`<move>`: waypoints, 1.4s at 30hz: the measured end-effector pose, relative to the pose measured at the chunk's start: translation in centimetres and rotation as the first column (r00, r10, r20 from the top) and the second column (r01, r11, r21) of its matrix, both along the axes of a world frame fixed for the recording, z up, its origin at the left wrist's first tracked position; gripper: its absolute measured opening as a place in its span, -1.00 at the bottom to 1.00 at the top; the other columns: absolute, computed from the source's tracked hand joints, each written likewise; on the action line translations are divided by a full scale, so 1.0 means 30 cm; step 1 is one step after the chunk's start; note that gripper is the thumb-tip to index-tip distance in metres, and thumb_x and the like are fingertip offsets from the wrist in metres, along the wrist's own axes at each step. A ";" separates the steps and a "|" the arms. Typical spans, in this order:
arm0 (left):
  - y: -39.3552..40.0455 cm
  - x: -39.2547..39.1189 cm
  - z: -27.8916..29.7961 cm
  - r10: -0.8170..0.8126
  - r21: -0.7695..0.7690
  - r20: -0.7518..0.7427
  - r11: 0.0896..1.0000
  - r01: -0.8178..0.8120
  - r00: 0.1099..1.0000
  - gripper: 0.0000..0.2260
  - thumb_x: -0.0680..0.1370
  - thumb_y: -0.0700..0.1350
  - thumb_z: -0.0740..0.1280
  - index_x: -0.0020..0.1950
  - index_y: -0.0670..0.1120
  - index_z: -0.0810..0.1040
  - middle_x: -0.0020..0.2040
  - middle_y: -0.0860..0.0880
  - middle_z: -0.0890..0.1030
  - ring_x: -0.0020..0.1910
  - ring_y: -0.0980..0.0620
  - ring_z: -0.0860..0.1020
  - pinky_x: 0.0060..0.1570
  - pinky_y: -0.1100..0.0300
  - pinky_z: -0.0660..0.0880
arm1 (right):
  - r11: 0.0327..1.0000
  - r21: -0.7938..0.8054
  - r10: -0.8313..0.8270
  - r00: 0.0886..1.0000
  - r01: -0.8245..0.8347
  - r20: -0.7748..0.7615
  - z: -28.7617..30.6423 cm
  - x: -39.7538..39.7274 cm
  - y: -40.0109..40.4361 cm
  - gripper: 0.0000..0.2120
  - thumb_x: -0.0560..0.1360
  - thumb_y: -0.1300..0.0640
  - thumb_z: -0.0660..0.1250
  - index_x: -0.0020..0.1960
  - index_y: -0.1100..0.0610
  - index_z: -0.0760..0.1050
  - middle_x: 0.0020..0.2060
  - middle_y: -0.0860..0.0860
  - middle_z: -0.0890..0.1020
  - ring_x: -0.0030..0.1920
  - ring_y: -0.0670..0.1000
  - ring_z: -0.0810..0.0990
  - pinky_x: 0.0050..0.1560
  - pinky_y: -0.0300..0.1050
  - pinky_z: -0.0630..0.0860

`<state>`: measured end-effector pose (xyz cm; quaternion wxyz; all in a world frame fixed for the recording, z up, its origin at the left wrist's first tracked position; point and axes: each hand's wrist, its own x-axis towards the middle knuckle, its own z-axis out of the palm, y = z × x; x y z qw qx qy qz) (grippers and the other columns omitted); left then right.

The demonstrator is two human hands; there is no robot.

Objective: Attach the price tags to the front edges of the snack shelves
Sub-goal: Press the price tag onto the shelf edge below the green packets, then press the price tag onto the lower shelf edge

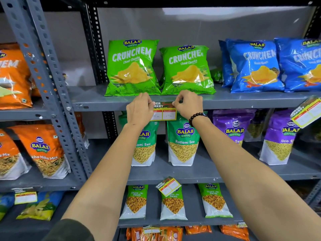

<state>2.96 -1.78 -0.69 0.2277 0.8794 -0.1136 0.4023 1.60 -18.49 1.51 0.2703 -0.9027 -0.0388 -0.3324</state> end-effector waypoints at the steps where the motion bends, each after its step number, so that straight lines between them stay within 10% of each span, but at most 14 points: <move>1: -0.001 -0.002 -0.002 -0.001 -0.028 0.005 1.000 0.001 1.000 -0.86 0.52 -0.05 0.31 -0.06 -0.11 0.44 -0.08 -0.08 0.62 -0.10 -0.15 0.58 -0.23 0.10 0.31 | 1.000 0.010 -0.004 1.000 0.004 0.009 -0.004 0.003 0.000 -0.88 0.42 0.11 0.39 -0.24 0.08 0.48 -0.20 0.05 0.66 -0.09 0.13 0.57 0.14 0.06 0.32; 7: -0.023 -0.001 0.004 0.004 -0.062 0.011 0.998 -0.003 1.000 -0.60 0.41 0.18 0.39 0.02 -0.08 0.41 -0.02 -0.04 0.62 -0.05 -0.08 0.57 -0.24 0.10 0.30 | 0.998 0.053 -0.040 0.999 0.039 0.010 -0.007 0.015 0.018 -0.49 0.28 -0.19 0.46 -0.01 0.12 0.37 -0.12 0.01 0.60 -0.07 0.08 0.51 0.11 0.07 0.33; 16: -0.039 0.000 0.020 0.022 -0.087 -0.063 0.996 -0.027 0.998 -0.60 0.41 0.12 0.41 0.11 -0.05 0.41 0.03 -0.03 0.62 0.03 -0.07 0.56 -0.18 0.08 0.36 | 0.997 0.003 -0.082 0.996 0.082 0.043 -0.032 0.007 0.041 -0.45 0.35 -0.15 0.43 0.17 0.14 0.35 0.09 0.08 0.58 0.14 0.14 0.49 0.22 0.11 0.30; 22: 0.001 -0.080 -0.194 -0.061 -0.050 0.061 0.997 0.064 0.996 -0.44 0.51 0.00 0.35 0.41 -0.19 0.24 0.45 -0.21 0.31 0.44 -0.19 0.27 0.40 -0.04 0.24 | 0.977 -0.205 0.019 0.937 0.056 0.349 -0.281 -0.075 0.026 -0.55 0.45 0.12 0.33 0.28 0.25 0.36 0.29 0.24 0.47 0.32 0.25 0.42 0.34 0.21 0.34; 31: -0.001 -0.207 -0.846 -0.003 0.086 -0.457 0.995 0.047 0.889 -0.53 0.54 0.01 0.30 0.38 -0.17 0.35 0.52 -0.25 0.08 0.51 -0.22 0.04 0.49 -0.08 0.06 | 0.891 -0.395 0.069 0.925 -0.226 -0.374 -0.828 -0.136 -0.050 -0.69 0.50 0.21 0.28 0.24 0.19 0.45 0.42 0.27 0.28 0.46 0.30 0.16 0.43 0.27 0.15; 42: -0.041 -0.151 -1.176 0.116 0.033 -0.625 0.992 -0.122 0.772 -0.69 0.51 -0.03 0.35 0.18 -0.17 0.54 0.53 -0.30 -0.05 0.51 -0.28 -0.06 0.48 -0.15 -0.05 | 0.817 -0.484 0.079 0.893 -0.313 -0.444 -1.005 -0.015 -0.018 -0.75 0.57 0.14 0.19 0.21 0.10 0.51 0.50 0.16 0.16 0.50 0.20 0.05 0.48 0.22 0.04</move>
